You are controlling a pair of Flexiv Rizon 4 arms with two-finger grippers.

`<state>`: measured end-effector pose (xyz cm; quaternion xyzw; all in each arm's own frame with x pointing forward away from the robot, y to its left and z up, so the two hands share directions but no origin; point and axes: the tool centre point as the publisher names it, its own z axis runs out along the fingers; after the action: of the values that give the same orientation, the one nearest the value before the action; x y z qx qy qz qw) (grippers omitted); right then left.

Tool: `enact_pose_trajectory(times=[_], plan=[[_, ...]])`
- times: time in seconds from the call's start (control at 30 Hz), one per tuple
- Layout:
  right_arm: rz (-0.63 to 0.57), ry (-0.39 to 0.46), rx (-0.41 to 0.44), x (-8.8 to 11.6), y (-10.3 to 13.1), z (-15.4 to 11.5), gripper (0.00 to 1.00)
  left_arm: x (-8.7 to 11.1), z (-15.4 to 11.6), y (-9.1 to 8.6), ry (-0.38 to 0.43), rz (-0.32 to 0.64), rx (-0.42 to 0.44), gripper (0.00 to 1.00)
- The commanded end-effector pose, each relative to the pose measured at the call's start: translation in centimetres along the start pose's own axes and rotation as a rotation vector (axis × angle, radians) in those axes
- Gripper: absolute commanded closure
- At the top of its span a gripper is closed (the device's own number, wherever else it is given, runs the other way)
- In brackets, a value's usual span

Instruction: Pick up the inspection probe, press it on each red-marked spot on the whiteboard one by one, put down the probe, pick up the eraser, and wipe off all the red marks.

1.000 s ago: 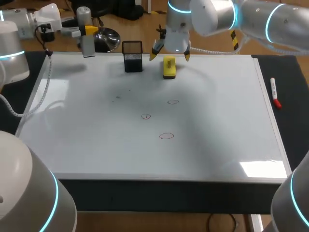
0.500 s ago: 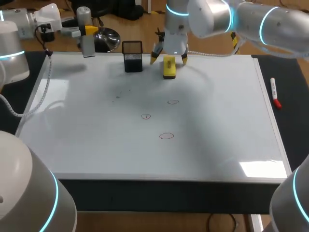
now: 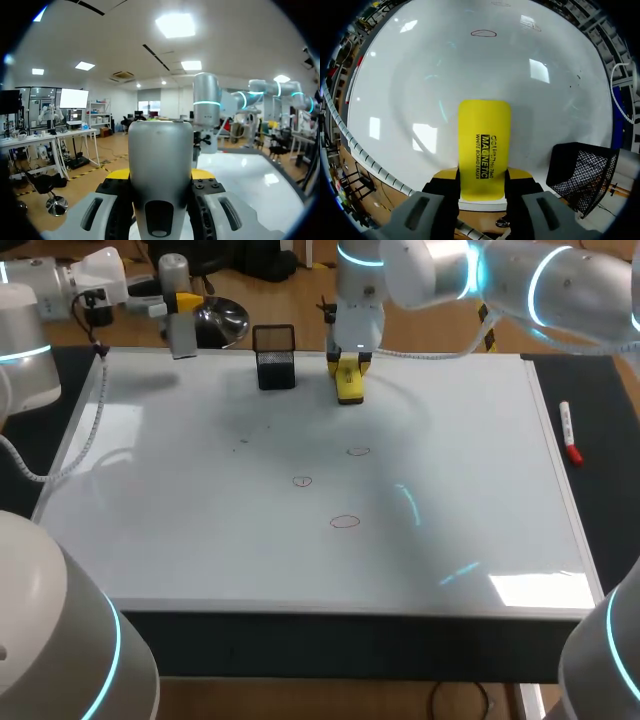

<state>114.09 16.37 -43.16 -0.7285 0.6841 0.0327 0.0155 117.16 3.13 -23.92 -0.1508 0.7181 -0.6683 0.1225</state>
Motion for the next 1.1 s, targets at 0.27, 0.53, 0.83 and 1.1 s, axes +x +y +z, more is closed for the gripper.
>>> enact_pose_trajectory(times=[0.27, 0.53, 0.83, 1.1], plan=[[0.017, 0.025, -0.015, 0.6, 1.1, 0.0, 1.00, 0.2, 0.0, -0.2, -0.006, 0.002, -0.001, 1.00], [0.092, 0.034, 0.008, 2.2, 3.0, -2.8, 1.00, 0.2, 0.0, -0.2, -0.006, 0.002, -0.001, 1.00], [0.177, 0.056, 0.061, 5.3, 5.5, -5.7, 1.00, 0.2, 0.0, -0.2, -0.006, 0.002, -0.001, 1.00], [0.251, 0.073, 0.079, 8.0, 7.4, -7.2, 1.00, 0.2, 0.0, -0.2, -0.006, 0.002, -0.001, 1.00]])
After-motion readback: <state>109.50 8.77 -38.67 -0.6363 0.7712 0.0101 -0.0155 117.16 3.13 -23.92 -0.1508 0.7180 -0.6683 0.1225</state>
